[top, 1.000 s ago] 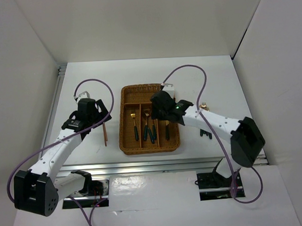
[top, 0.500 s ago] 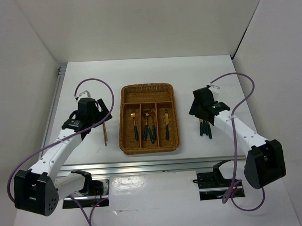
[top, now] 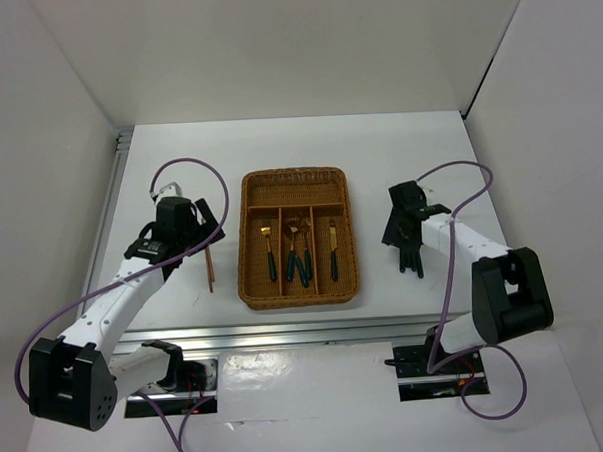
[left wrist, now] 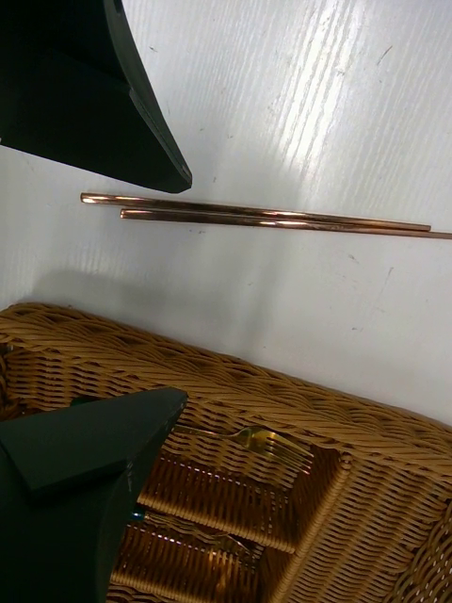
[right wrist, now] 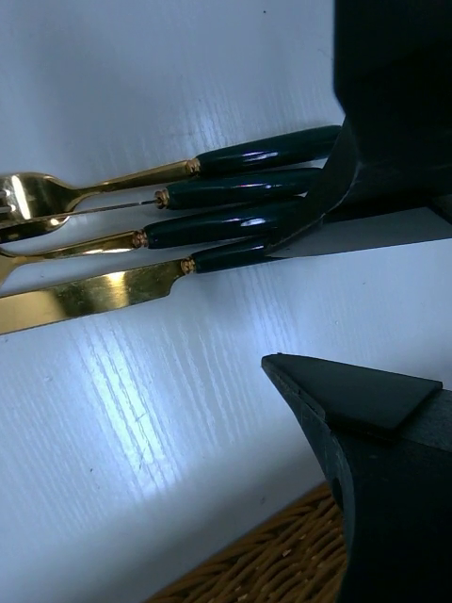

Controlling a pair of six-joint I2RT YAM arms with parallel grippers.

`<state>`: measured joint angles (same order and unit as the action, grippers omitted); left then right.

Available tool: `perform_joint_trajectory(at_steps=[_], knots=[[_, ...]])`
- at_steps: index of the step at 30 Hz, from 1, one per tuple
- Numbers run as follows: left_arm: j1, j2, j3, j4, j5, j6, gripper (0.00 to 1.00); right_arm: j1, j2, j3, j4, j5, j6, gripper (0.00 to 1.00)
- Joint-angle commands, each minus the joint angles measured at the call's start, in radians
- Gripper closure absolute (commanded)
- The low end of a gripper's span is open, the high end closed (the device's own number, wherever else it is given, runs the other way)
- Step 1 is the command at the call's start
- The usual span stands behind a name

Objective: Sort the eating utensils into containers

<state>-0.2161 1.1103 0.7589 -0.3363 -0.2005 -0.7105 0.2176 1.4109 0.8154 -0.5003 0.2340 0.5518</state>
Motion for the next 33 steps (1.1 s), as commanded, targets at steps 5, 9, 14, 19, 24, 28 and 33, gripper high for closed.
perform_joint_trajectory(at_steps=[5, 9, 14, 19, 24, 28, 33], knots=[[0.006, 0.002, -0.007, 0.029, 0.012, 0.008, 0.0, -0.057, 0.028, -0.028, 0.072, -0.044, -0.038, 0.47], [0.006, 0.011, -0.007, 0.039, 0.021, 0.008, 0.0, -0.081, 0.019, -0.038, 0.082, -0.07, -0.047, 0.48], [0.006, 0.011, -0.007, 0.039, 0.021, 0.008, 0.0, -0.081, 0.048, -0.038, 0.103, -0.094, -0.058, 0.51], [0.006, 0.02, -0.007, 0.039, 0.021, 0.008, 0.0, -0.081, 0.066, -0.047, 0.112, -0.107, -0.058, 0.53], [0.006, 0.02, 0.002, 0.039, 0.021, 0.008, 0.0, -0.081, 0.076, -0.047, 0.112, -0.107, -0.058, 0.53], [0.006, 0.02, 0.002, 0.039, 0.021, 0.008, 0.0, -0.081, 0.076, -0.047, 0.112, -0.098, -0.058, 0.53], [0.006, 0.02, 0.002, 0.039, 0.021, 0.008, 0.0, -0.081, 0.117, -0.047, 0.112, -0.107, -0.058, 0.59]])
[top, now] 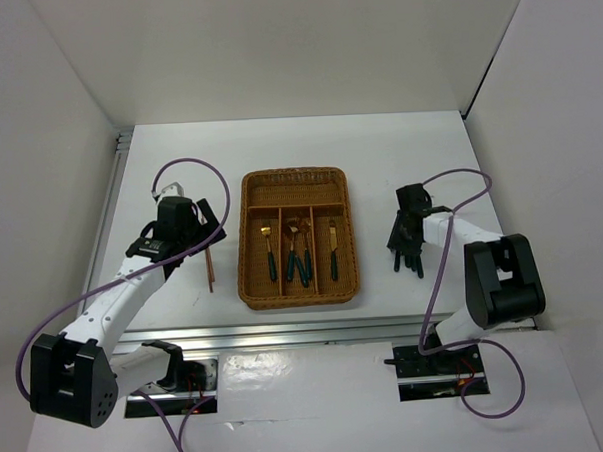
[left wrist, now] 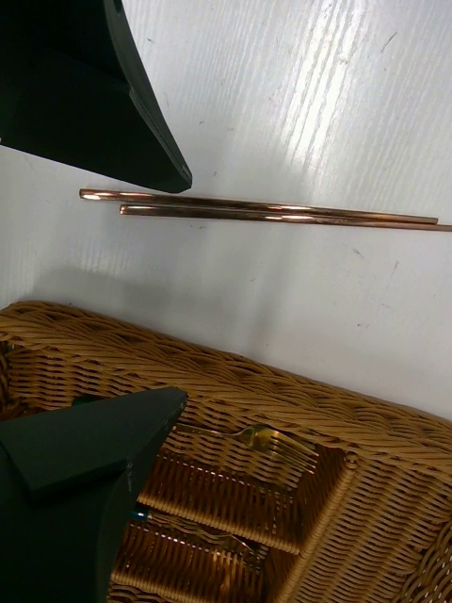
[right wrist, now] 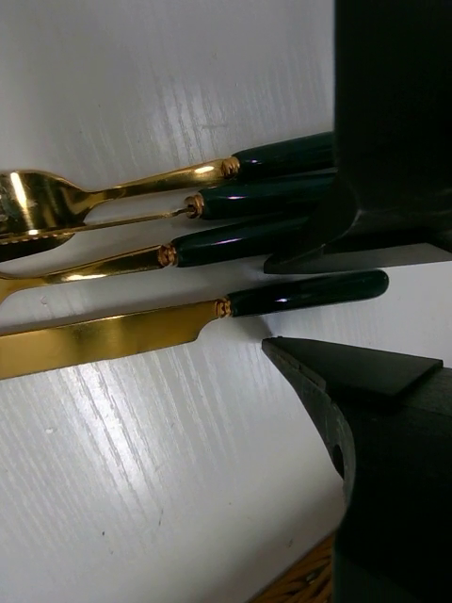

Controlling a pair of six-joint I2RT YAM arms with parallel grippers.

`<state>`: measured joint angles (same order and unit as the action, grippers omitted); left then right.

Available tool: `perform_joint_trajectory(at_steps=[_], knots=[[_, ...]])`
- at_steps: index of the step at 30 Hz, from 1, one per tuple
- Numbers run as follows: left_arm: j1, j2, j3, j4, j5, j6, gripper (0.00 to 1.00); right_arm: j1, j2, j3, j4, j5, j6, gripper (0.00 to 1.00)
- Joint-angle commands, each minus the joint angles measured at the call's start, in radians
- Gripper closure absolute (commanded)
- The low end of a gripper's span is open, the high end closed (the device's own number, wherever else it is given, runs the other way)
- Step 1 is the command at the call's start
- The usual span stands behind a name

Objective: Sort the eating utensils into containers

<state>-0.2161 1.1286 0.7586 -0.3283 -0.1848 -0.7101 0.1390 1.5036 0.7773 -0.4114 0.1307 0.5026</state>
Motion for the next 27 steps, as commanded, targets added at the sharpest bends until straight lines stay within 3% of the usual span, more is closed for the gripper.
perform_joint_trajectory(at_steps=[1, 12, 17, 20, 27], knots=[[0.006, 0.002, 0.002, 0.031, 0.005, 0.008, 0.0, -0.003, 0.024, -0.009, 0.023, -0.012, -0.009, 0.6], [0.006, 0.002, 0.002, 0.031, -0.004, 0.008, 0.0, -0.003, 0.017, -0.032, 0.043, -0.074, 0.001, 0.68], [0.006, 0.002, 0.002, 0.031, -0.004, 0.008, 0.0, -0.003, 0.05, -0.023, 0.033, -0.063, 0.001, 0.8], [0.006, 0.002, 0.002, 0.031, -0.004, 0.008, 0.0, 0.007, 0.06, 0.006, 0.005, -0.039, 0.011, 0.94], [0.006, 0.002, 0.002, 0.021, -0.004, 0.008, 0.0, 0.187, -0.025, 0.175, -0.153, 0.09, 0.042, 0.96]])
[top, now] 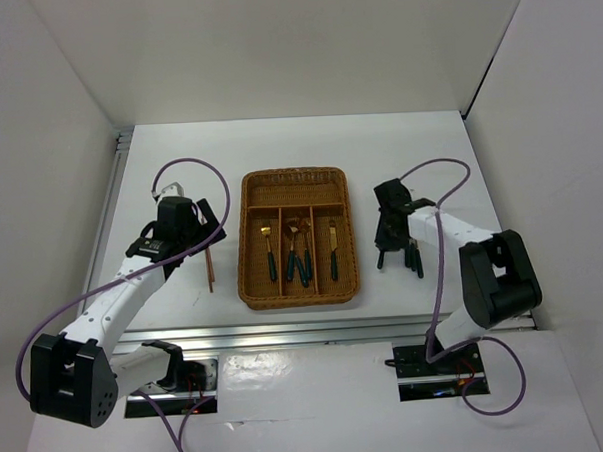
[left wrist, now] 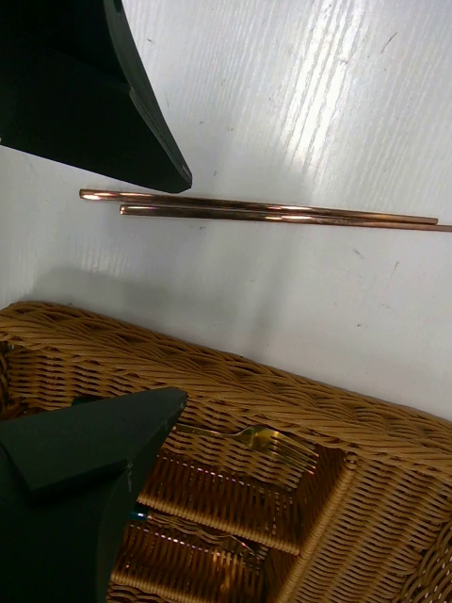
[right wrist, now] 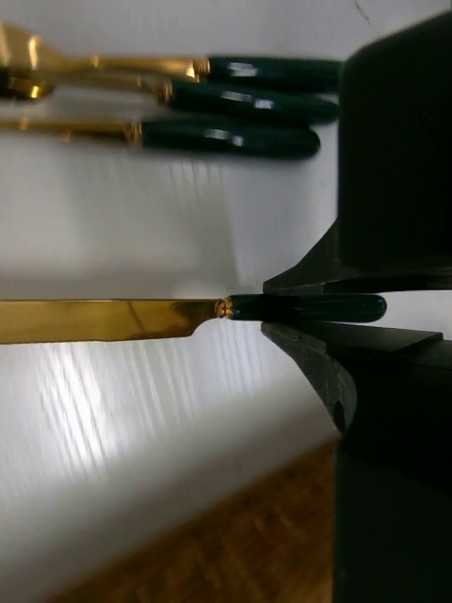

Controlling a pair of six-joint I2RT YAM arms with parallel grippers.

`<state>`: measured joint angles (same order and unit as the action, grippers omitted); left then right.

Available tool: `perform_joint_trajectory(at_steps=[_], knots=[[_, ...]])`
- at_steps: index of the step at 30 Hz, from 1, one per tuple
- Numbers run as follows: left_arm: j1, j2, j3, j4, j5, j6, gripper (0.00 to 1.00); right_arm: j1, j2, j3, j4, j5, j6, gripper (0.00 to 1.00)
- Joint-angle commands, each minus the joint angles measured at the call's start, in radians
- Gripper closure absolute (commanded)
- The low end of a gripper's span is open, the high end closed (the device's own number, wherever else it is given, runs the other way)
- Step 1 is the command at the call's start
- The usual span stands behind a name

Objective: Sort the eating utensils into containers

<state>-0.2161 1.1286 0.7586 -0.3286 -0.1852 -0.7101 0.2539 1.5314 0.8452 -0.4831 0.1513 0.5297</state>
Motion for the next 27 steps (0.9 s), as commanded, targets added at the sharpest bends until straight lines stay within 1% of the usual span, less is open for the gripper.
perform_joint_trajectory(at_steps=[1, 4, 9, 13, 19, 27], knots=[[0.006, 0.002, 0.002, 0.022, -0.003, 0.008, 0.0, 0.097, -0.063, 0.132, -0.1, 0.092, 0.024, 0.96], [0.006, 0.002, 0.002, 0.022, -0.003, 0.008, 0.0, 0.194, -0.105, 0.215, -0.158, 0.125, 0.041, 0.93], [0.006, 0.011, 0.002, 0.022, -0.003, 0.008, 0.0, 0.292, -0.151, 0.29, -0.212, 0.146, 0.076, 0.92], [0.006, 0.011, 0.002, 0.022, -0.003, 0.008, 0.0, 0.37, -0.162, 0.275, -0.167, 0.062, 0.085, 0.9], [0.006, 0.011, 0.002, 0.022, -0.013, 0.008, 0.0, 0.452, -0.085, 0.227, -0.157, 0.051, 0.159, 0.9], [0.006, 0.002, 0.002, 0.022, -0.013, 0.008, 0.0, 0.464, -0.016, 0.195, -0.112, 0.031, 0.177, 0.89]])
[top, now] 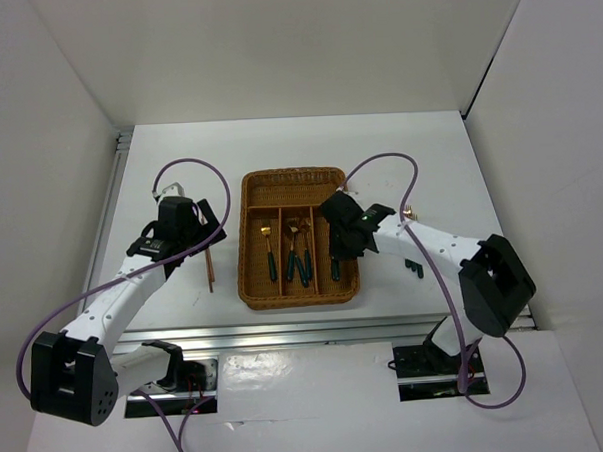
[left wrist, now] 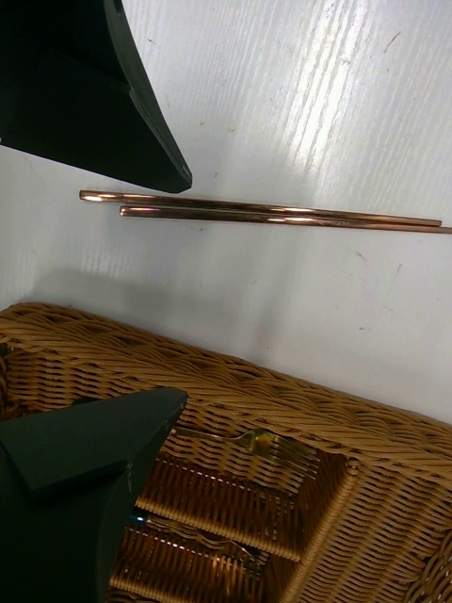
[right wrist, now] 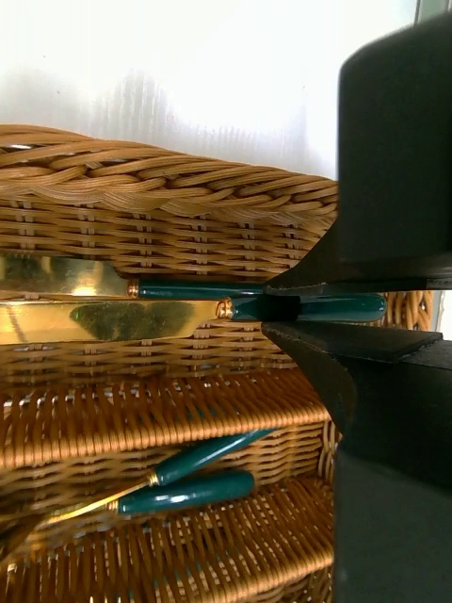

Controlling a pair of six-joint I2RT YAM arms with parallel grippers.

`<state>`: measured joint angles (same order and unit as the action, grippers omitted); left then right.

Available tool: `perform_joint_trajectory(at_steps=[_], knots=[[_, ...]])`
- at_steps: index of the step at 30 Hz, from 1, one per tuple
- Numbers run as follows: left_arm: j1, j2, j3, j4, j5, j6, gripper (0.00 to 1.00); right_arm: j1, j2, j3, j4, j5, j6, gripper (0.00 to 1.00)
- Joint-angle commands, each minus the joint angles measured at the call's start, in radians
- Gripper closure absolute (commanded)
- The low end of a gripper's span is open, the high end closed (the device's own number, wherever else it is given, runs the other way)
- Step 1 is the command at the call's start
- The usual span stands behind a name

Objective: Sort the eating utensils into containers

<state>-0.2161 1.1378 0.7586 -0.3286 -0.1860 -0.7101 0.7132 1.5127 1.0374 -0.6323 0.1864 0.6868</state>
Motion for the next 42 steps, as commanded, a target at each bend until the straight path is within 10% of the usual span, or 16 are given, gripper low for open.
perform_joint_trajectory(at_steps=[1, 17, 28, 36, 42], knots=[[0.006, -0.007, 0.002, 0.022, -0.012, 0.008, 0.0, 0.005, 0.013, 0.003, 0.049, -0.004, 0.02, 0.89], [0.006, 0.011, 0.002, 0.022, -0.012, 0.008, 0.0, 0.014, 0.047, 0.055, 0.059, 0.056, -0.003, 0.51], [0.006, 0.011, -0.007, 0.022, -0.003, 0.017, 0.0, -0.209, -0.114, 0.035, 0.031, 0.193, -0.105, 0.0], [0.006, 0.03, -0.007, 0.031, 0.016, 0.017, 0.0, -0.461, -0.158, -0.121, 0.092, 0.064, -0.142, 0.0], [0.006, 0.03, -0.007, 0.031, 0.016, 0.026, 0.0, -0.551, -0.108, -0.188, 0.143, -0.02, -0.164, 0.18]])
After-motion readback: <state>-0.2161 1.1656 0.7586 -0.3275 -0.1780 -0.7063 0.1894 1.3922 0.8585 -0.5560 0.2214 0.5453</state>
